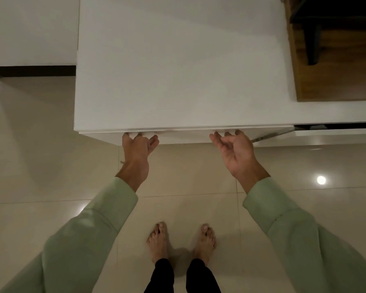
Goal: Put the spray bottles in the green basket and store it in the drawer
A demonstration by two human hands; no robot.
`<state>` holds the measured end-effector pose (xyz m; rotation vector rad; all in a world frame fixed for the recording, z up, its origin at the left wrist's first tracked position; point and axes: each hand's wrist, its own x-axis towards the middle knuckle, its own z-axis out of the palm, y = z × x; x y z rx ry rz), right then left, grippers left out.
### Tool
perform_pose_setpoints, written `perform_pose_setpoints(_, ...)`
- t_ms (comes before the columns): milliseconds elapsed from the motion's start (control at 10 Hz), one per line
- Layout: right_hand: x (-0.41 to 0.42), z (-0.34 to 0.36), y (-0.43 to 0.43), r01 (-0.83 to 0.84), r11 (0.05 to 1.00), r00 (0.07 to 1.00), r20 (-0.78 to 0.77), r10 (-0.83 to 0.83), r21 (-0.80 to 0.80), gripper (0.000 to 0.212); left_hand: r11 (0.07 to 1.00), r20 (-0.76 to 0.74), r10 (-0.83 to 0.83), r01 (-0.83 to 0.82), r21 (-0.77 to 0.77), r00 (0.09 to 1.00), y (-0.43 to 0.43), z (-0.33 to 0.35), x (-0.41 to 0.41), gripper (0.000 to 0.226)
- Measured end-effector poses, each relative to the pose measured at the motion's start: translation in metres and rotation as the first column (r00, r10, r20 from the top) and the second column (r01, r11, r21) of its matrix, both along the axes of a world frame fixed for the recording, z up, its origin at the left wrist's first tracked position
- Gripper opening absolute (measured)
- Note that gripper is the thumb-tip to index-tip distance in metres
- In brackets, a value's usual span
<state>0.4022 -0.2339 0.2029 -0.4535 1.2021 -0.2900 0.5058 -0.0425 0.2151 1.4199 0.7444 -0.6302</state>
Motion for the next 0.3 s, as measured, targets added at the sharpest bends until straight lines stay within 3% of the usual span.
perform_pose_setpoints(300,-0.007,0.006,0.001,-0.079,0.997,0.997,0.015,0.079,-0.017,0.074,0.99,0.048,-0.142,0.143,-0.014,0.989,0.017,0.001,-0.002,0.073)
